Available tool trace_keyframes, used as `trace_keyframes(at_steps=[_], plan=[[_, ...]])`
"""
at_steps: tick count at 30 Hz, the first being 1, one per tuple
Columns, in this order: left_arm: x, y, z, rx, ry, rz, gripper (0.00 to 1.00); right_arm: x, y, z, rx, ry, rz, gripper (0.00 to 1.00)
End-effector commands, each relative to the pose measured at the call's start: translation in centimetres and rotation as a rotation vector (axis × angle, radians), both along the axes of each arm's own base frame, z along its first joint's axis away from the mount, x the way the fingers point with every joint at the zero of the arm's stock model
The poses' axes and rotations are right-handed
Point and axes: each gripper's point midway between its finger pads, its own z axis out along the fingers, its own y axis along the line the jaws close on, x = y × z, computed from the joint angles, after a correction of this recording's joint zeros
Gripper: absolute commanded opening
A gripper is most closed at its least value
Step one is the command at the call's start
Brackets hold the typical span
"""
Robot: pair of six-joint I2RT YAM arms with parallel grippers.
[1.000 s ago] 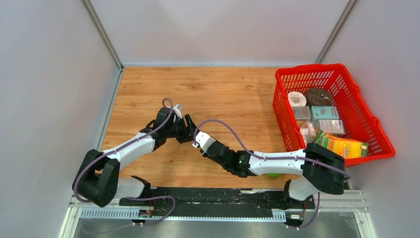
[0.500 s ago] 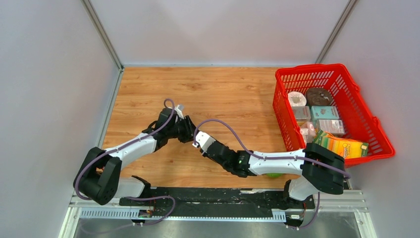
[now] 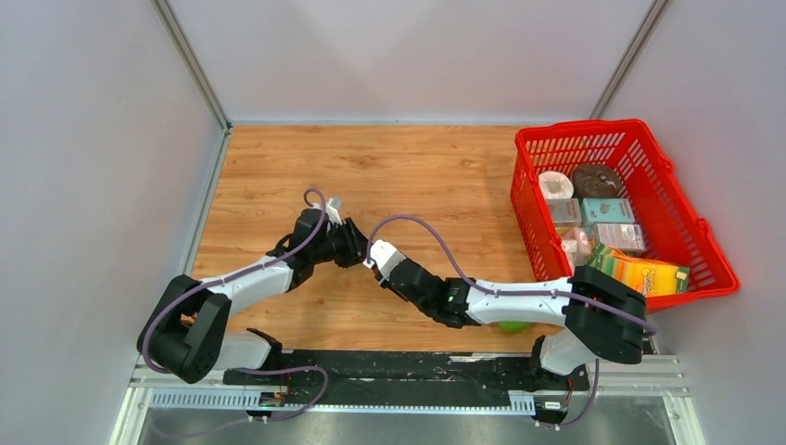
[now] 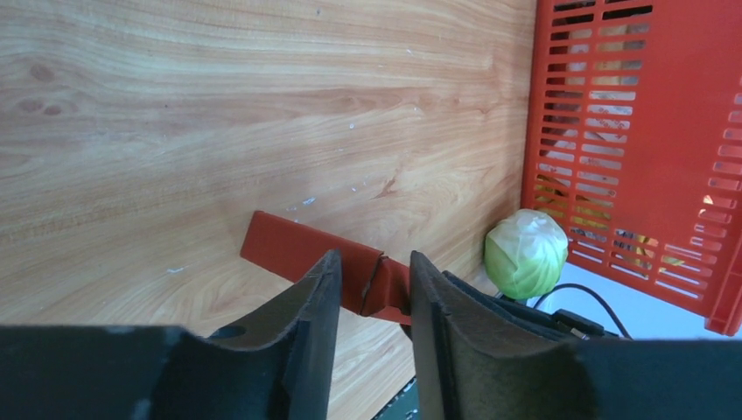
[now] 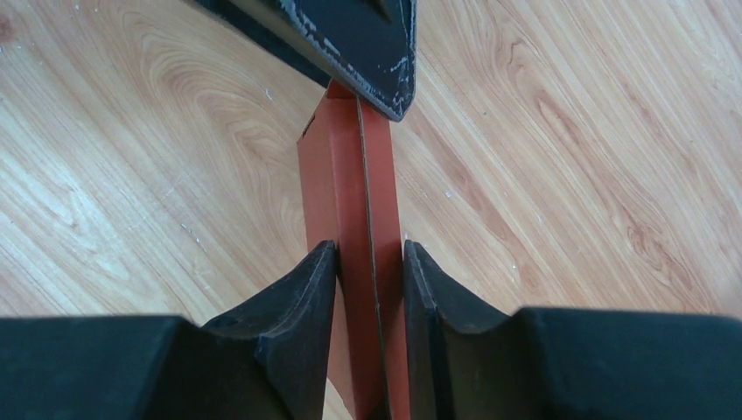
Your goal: Fold the paper box
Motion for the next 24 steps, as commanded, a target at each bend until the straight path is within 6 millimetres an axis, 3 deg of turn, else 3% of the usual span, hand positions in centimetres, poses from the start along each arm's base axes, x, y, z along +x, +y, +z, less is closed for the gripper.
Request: trace_keyframes(at_steps=[1, 5, 13, 18, 24], plan=[[-1.2, -0.3, 0.0, 0.002, -0.033, -0.054, 0.49, -0.8, -0.6, -2.2, 0.007, 0.096, 0.001, 0.35], [-0.8, 1.4, 1.0, 0.113, -0.147, -0.055, 0.59, -0.7, -1.2, -2.3, 0.008, 0.119, -0.009, 0.41], [-0.3, 2.9, 4.0, 0.167, -0.313, -0.025, 0.56, -0.7, -1.6, -2.0, 0.065, 0.178, -0.016, 0.51], [0.4, 2.1, 3.4, 0.173, -0.259, -0.048, 0.40, -0.2, -1.7, -1.8, 0.084, 0.197, -0.019, 0.52], [0.8, 1.3, 2.9, 0.165, -0.235, -0.073, 0.19, -0.1, -1.4, -1.5, 0.100, 0.215, 0.001, 0.44]])
